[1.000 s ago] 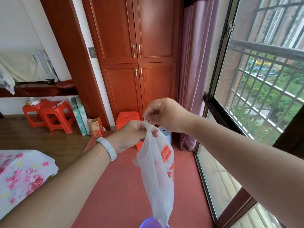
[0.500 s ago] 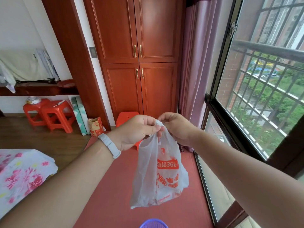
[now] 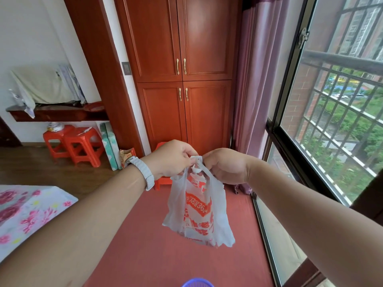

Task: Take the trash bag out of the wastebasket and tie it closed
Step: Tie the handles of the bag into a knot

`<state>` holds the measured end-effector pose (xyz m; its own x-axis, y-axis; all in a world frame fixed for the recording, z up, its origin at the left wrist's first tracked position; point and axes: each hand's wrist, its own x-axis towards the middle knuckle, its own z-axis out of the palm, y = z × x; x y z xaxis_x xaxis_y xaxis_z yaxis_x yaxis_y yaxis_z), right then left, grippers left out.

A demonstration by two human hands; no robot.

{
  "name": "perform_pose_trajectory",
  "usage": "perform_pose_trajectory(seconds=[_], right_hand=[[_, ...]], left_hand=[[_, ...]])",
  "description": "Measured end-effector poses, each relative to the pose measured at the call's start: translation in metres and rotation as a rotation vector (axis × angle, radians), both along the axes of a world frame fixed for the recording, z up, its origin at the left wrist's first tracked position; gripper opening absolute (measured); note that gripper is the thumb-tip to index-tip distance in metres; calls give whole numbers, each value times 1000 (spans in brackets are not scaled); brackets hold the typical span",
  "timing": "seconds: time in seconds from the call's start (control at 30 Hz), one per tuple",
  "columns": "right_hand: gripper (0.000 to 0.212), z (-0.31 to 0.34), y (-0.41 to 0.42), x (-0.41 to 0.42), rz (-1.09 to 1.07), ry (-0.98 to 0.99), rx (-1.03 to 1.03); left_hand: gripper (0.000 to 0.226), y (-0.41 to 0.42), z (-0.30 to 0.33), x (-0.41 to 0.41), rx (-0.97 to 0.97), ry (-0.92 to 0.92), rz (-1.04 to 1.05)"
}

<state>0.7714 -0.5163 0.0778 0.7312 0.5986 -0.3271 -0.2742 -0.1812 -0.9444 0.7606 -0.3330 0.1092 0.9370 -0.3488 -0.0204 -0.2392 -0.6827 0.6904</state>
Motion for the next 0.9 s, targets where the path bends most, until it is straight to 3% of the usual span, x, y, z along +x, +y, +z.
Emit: perform_pose_trajectory(seconds=[0.13,0.23,0.3,0.4,0.53,0.77,0.9], right_hand=[[20,-3,7,-5,-164,-133,-31],[14,-2,10,-13,-326,-674,-300],[28,2,8,-22,-259,-1000,-357],[36,0,7,-27,-147,-1193,-415],[22,-4,15,-25,-292,-1240,-480],[9,-11,24,-19,-392,-1211,-365],[11,-9,28,-14,-433,-981,-264]], left_hand=[[18,3,-4,7,-135,107,43],[20,7,-10,12,-326,236,108],[21,9,-13,13,-457,305,118],[24,10,-15,12,-588,373,102],[28,9,-15,12,-671,379,116],[18,21,-5,12,-679,364,161],[15,21,-5,9,-647,318,156]])
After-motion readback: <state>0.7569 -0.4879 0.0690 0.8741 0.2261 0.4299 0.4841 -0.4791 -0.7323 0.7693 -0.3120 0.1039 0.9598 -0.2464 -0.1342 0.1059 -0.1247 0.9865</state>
